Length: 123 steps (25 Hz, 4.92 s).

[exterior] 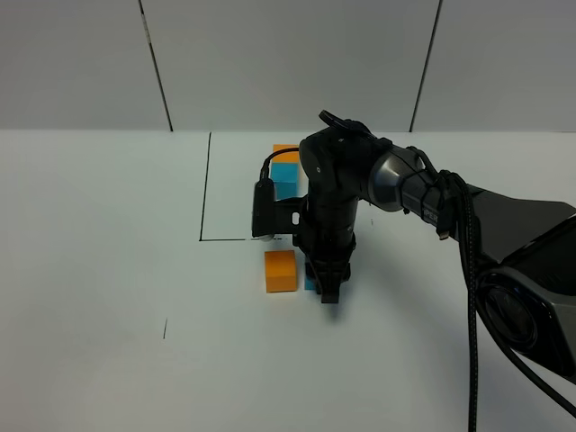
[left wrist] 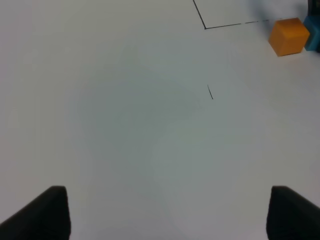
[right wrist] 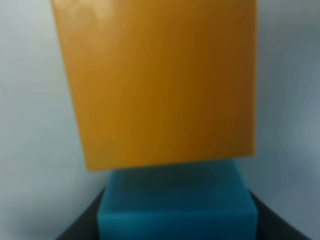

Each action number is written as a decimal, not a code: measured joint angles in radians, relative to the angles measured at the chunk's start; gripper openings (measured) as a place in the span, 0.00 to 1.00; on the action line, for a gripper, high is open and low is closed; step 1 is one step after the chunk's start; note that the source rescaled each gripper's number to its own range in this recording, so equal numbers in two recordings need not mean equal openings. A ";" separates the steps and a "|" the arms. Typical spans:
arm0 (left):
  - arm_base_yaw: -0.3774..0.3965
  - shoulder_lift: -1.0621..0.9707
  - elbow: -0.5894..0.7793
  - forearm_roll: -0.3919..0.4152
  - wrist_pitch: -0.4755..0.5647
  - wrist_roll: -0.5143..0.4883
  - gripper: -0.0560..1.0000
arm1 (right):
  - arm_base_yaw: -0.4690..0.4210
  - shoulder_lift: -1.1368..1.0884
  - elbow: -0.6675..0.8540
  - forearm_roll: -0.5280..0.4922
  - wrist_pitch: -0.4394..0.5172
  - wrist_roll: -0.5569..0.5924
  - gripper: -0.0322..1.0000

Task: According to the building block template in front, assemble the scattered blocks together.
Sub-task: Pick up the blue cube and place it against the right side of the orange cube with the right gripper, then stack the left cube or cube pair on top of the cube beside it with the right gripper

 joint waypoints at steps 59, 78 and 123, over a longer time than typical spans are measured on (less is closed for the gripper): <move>0.000 0.000 0.000 0.000 0.000 0.000 0.70 | 0.020 0.000 0.000 0.072 -0.028 0.039 0.84; 0.000 0.000 0.000 0.000 0.000 0.000 0.70 | 0.020 -0.164 0.000 0.044 0.090 0.195 0.98; 0.000 0.000 0.000 0.000 0.000 0.000 0.70 | -0.409 -1.022 1.031 0.020 -0.426 0.864 0.95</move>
